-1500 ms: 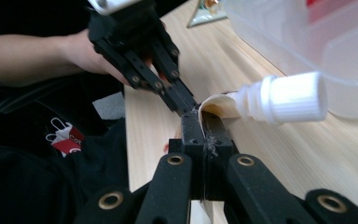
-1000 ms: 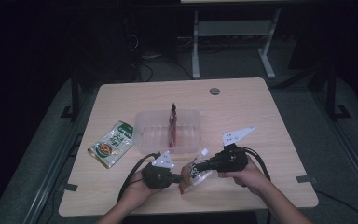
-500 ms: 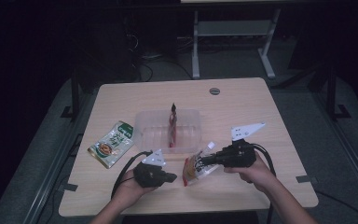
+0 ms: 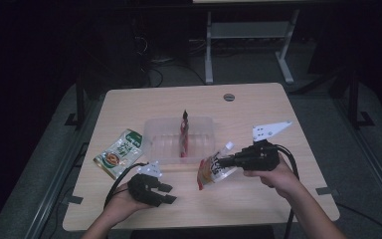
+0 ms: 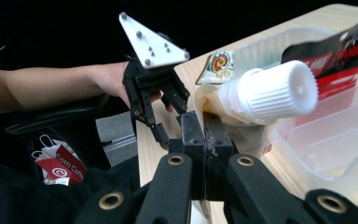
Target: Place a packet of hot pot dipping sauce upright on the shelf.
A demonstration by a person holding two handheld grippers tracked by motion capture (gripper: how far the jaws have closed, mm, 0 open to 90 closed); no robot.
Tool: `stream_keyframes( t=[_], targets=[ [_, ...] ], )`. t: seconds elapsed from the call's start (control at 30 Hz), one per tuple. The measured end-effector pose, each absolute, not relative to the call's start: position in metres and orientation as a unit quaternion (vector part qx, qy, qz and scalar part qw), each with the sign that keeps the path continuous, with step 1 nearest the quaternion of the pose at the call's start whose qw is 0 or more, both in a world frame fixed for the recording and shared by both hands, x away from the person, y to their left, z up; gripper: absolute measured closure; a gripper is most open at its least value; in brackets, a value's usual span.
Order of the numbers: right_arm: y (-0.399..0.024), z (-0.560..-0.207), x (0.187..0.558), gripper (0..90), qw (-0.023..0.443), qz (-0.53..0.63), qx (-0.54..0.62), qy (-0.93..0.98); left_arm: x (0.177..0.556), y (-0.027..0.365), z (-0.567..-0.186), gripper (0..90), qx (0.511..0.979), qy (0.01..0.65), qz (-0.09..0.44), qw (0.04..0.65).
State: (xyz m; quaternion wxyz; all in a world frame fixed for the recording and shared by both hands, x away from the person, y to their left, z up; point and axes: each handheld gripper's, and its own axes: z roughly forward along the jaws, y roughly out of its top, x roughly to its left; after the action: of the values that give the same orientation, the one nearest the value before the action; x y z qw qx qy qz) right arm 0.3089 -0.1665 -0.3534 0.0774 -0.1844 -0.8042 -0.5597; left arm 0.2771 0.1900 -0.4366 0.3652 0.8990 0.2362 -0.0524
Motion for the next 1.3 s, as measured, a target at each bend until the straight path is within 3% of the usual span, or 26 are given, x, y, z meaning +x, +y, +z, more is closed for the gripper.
stream_keyframes(
  t=[0.37,1.3],
  targets=[
    [-0.169,-0.332,0.325,89.3,0.066,-0.559,-0.184,-0.805,0.275,0.21,-0.437,38.1,0.888,0.263,-0.032,0.376],
    [-0.159,-0.308,0.378,89.3,0.036,-0.566,-0.185,-0.803,0.279,0.214,-0.441,37.0,0.889,0.266,-0.019,0.372]
  ],
)
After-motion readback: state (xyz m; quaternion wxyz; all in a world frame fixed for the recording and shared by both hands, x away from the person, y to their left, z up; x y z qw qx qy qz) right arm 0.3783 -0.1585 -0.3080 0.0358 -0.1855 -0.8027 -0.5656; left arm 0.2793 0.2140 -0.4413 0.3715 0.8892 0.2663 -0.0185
